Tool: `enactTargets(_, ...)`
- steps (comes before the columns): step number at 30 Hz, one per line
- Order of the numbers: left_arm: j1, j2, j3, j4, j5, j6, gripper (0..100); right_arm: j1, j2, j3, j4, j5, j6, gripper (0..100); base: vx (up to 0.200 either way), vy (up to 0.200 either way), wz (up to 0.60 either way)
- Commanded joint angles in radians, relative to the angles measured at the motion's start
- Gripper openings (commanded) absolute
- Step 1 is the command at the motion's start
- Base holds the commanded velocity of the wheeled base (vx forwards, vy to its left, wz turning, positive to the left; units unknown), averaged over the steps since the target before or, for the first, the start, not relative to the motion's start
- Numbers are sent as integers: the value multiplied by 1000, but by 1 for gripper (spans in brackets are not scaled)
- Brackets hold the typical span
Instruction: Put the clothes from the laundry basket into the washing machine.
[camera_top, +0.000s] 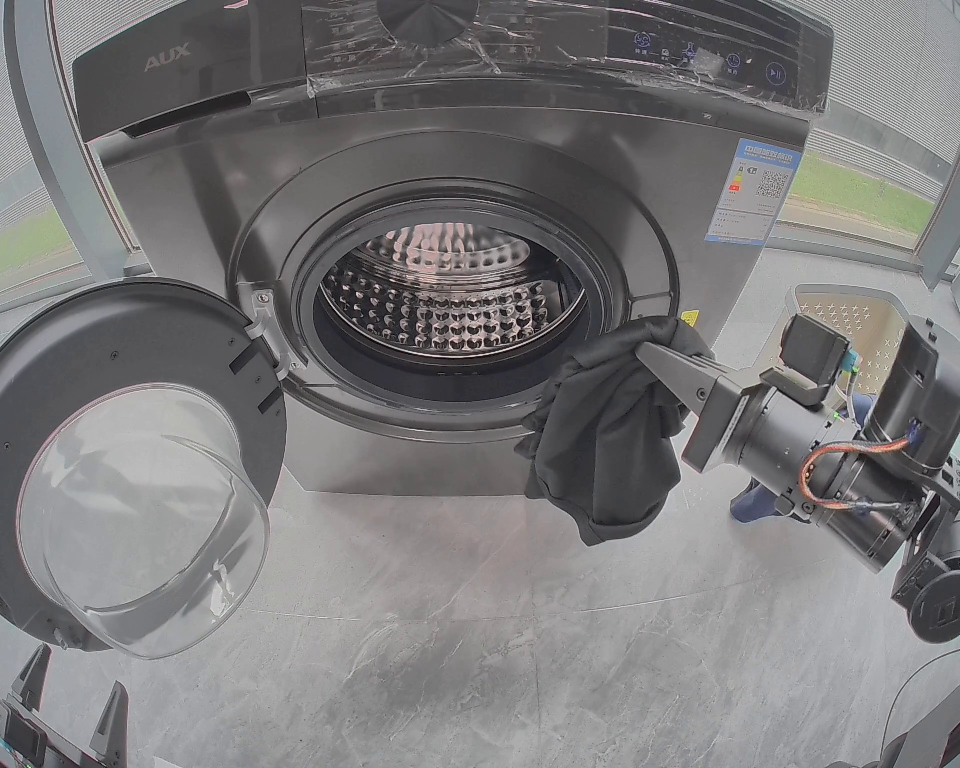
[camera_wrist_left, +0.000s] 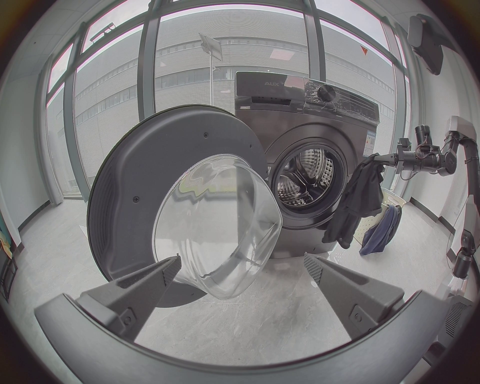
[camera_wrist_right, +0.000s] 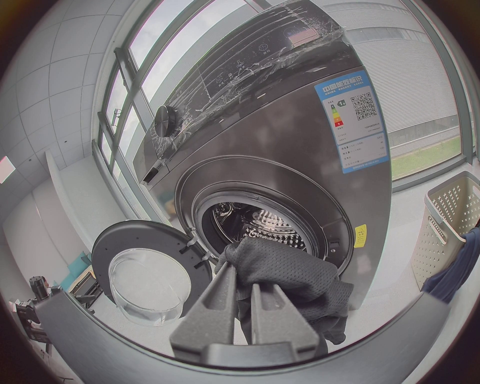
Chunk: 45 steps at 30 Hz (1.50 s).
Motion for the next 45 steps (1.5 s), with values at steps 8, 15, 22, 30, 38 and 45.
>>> enactTargets(8,1,-18,1,-51,3,-7,100,74,88,-40,-64,-29,52,0,0,0,0)
enactTargets(15,-11,79,-102,-110,-158,-39,100,76,135,-91,-65,-32,77,0,0,0,0)
enactTargets(22,-16,239,-133,-114,-432,-110,100,83,178,-143,-65,-123,104,0,0,0,0)
enactTargets(30,-27,490,-234,-139,-566,-81,100,91,230,-218,-65,-159,179,0,0,0,0)
enactTargets(38,-166,805,-257,-364,-522,-79,100,122,301,-313,-102,-187,248,0,0,0,0)
enactTargets(45,-405,1007,-275,-522,-327,-119,100,152,329,-325,-120,-189,241,0,0,0,0)
